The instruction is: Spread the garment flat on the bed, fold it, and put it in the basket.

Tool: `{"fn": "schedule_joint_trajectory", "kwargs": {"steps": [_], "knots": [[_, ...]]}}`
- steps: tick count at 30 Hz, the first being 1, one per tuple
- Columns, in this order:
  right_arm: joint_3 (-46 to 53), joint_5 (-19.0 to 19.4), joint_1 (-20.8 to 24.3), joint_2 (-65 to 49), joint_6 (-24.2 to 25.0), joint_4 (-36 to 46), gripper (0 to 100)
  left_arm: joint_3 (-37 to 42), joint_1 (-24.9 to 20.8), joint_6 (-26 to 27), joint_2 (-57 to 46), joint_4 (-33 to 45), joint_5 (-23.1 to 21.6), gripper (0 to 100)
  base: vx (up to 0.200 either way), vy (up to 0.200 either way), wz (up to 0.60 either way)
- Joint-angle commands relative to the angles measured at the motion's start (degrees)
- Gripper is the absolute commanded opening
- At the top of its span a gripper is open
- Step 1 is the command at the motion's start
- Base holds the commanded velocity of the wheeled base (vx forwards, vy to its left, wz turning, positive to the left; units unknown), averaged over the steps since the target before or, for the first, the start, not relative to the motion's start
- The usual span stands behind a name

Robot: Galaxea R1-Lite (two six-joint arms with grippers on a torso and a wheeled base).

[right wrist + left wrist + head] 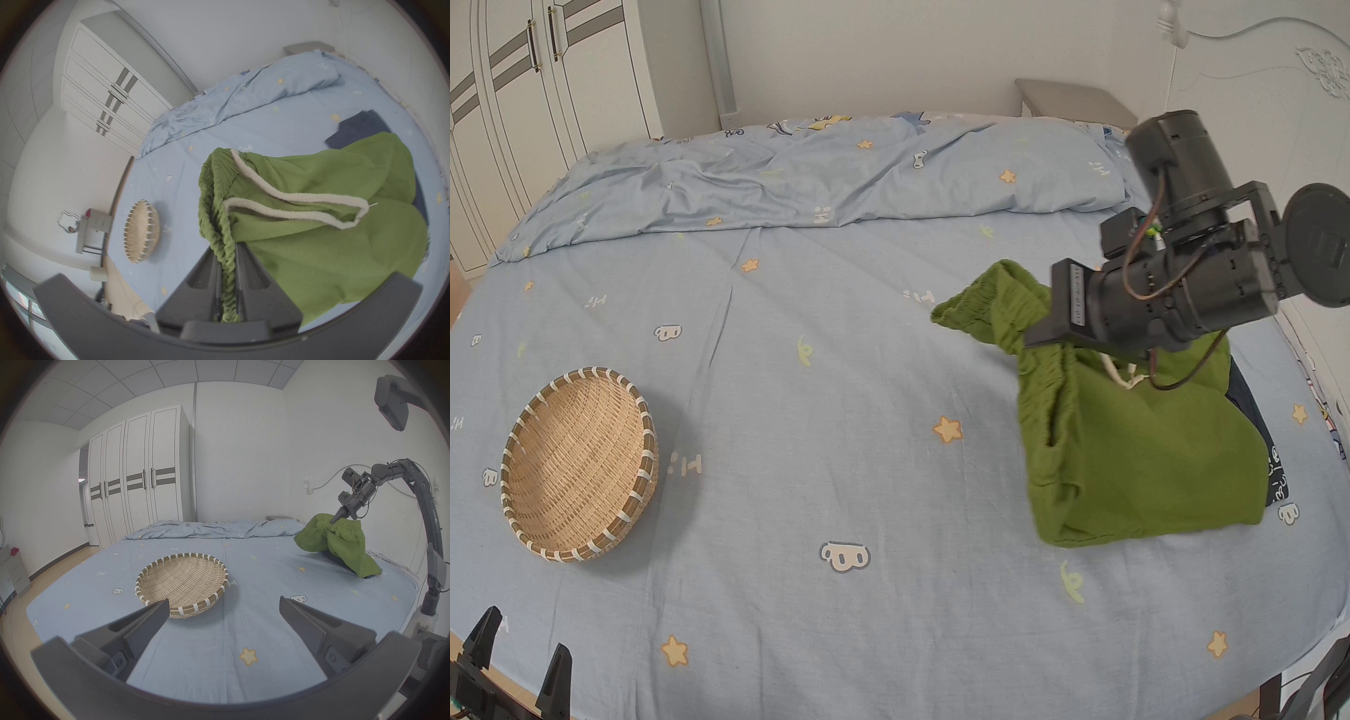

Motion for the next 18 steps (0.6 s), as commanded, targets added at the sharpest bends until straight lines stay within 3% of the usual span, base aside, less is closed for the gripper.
{"fn": "schedule_joint_trajectory", "kwargs": {"steps": [1, 10, 18], "knots": [[-2.88, -0.05, 6.18, 6.84, 4.56, -3.33, 0, 0.92, 0.03, 0.00, -0.66, -0.01, 0.05, 100, 0.000, 0.000, 0.00], [-10.44, -0.58, 15.67, 11.94, 11.50, -4.91, 0, 0.92, 0.11, 0.08, -0.66, -0.01, 0.05, 100, 0.000, 0.000, 0.00], [-10.88, -1.54, 20.33, 13.96, 11.50, -5.97, 0, 0.92, 0.03, 0.00, -0.66, -0.01, 0.05, 100, 0.000, 0.000, 0.00]]}}
